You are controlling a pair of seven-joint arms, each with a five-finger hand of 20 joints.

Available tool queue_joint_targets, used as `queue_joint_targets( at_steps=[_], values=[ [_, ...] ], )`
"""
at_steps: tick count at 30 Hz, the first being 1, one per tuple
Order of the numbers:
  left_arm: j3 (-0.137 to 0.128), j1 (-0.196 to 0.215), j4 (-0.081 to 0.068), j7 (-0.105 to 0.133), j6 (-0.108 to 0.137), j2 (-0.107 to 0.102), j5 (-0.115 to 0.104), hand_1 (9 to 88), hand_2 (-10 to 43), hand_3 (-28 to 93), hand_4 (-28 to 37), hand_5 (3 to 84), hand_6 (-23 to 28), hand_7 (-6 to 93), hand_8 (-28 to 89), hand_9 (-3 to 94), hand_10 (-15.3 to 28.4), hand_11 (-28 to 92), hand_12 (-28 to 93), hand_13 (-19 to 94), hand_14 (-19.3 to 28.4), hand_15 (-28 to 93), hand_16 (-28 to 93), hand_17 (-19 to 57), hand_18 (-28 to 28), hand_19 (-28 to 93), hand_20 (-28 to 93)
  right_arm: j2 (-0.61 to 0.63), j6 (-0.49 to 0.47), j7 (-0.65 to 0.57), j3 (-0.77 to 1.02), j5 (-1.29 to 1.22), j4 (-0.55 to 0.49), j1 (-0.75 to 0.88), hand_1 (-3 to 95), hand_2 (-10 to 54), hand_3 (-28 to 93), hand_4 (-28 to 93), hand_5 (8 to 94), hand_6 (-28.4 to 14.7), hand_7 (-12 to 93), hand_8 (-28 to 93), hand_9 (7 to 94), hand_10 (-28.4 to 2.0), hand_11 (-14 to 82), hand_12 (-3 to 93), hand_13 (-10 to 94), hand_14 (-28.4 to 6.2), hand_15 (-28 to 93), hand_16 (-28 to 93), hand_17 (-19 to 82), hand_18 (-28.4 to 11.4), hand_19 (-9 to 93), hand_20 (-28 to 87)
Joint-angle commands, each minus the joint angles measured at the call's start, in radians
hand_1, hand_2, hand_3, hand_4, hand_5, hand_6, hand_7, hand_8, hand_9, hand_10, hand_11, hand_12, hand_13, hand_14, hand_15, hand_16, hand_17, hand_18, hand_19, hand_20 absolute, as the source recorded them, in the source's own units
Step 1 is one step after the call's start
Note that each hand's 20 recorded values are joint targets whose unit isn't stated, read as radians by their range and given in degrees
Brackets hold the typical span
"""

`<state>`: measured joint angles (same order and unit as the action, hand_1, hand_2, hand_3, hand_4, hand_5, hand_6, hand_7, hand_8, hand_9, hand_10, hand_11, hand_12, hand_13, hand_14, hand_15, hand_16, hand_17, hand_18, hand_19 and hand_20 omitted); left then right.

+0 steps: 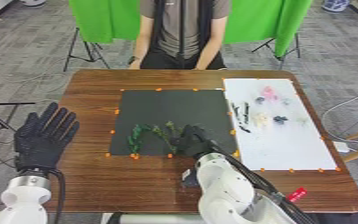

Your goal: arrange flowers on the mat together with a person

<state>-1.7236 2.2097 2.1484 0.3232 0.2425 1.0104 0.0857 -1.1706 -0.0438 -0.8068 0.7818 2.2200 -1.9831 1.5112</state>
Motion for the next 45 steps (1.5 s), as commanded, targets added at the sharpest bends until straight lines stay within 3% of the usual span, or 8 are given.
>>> queue_joint_targets(
  at_steps=[1,5,10,17,26,33,38,45],
  values=[
    [-0.007,0.016,-0.006,0.0,-0.006,0.005,-0.004,31.8,11.2,73,-28.3,40.5,7.2,19.5,-12,36.1,15.2,19,9,26,15.1,34,-8,-5.4,13.5,33,12,-0.004,-0.001,0.01,-0.005,-0.037,-0.003,0.022,28.1,13.7,66,-15,77.1,-4.4,17,-9,72.0,-19.3,44.0,35.4,55,-22.0,71,38,24,-28.3,81,25],
    [-0.004,0.016,-0.005,0.002,-0.01,0.005,-0.023,31.8,11.3,73,-28.3,40.6,7.2,19.5,-12,36.2,15.2,20,9,26,15.1,34,-8,-5.4,13.5,33,12,-0.003,0.004,0.011,-0.006,0.004,-0.002,0.027,28.1,13.7,66,-15,77.2,-4.3,17,-9,72.3,-19.3,43.8,35.1,55,-21.8,71,38,24,-28.2,81,25],
    [-0.011,0.021,-0.002,0.008,-0.003,0.011,-0.008,31.7,11.4,73,-28.3,40.6,7.3,19.6,-12,36.1,15.2,20,9,26,15.1,34,-8,-5.3,13.4,33,12,0.036,0.041,0.012,0.018,-0.009,-0.044,0.044,28.2,13.7,66,-15,77.4,-4.1,18,-9,73.0,-19.2,43.3,34.4,55,-21.6,71,37,24,-28.1,81,25],
    [-0.021,0.02,-0.002,-0.011,-0.023,0.028,0.064,31.6,12.0,72,-28.3,38.9,6.9,20.1,-12,35.6,15.2,19,9,26,15.0,34,-8,-5.3,13.3,33,12,0.108,0.173,-0.059,0.087,-0.015,-0.084,0.053,27.2,12.2,65,-15,79.2,-3.9,18,-9,76.0,-18.5,41.9,33.1,58,-21.1,70,36,26,-28.2,81,25],
    [-0.023,0.013,0.001,-0.006,-0.023,0.024,0.078,31.4,12.3,72,-28.3,38.2,6.9,20.2,-12,34.9,15.3,19,9,25,14.9,33,-8,-5.1,13.1,33,12,0.251,0.458,0.045,0.352,-0.275,-0.137,0.161,24.3,12.1,67,-16,70.4,-5.1,18,-10,70.7,-19.6,30.8,26.9,54,-19.2,60,28,23,-25.1,73,20],
    [-0.035,-0.001,0.001,0.006,-0.005,0.001,0.119,30.7,13.2,71,-28.3,37.7,5.8,18.4,-13,36.6,13.8,18,8,25,12.6,28,-9,-4.5,12.5,32,11,0.317,0.585,0.477,0.677,-0.87,-0.154,0.404,21.0,13.1,69,-18,57.5,-6.2,14,-10,58.4,-20.8,14.4,17.7,45,-20.4,43,14,19,-21.8,63,7],
    [-0.055,-0.012,-0.001,-0.002,-0.01,-0.008,0.145,30.3,13.6,71,-28.3,37.7,5.7,18.4,-13,36.5,13.6,18,7,25,11.9,27,-9,-4.3,12.2,32,11,0.291,0.375,0.829,0.876,-1.177,-0.113,0.533,18.8,12.7,72,-21,48.6,-3.5,16,-10,47.9,-16.9,9.4,16.6,34,-17.7,29,16,14,-17.7,45,9],
    [-0.092,-0.028,-0.007,0.002,-0.004,-0.017,0.156,30.0,12.5,71,-28.3,35.8,6.1,16.5,-12,26.7,13.0,16,7,17,10.0,23,-9,-4.6,11.7,30,10,0.282,0.302,0.964,0.9,-1.236,-0.097,0.54,17.6,12.0,74,-21,45.4,-1.5,16,-10,45.1,-14.9,6.2,16.4,33,-16.0,19,19,13,-16.5,34,11]
  ],
)
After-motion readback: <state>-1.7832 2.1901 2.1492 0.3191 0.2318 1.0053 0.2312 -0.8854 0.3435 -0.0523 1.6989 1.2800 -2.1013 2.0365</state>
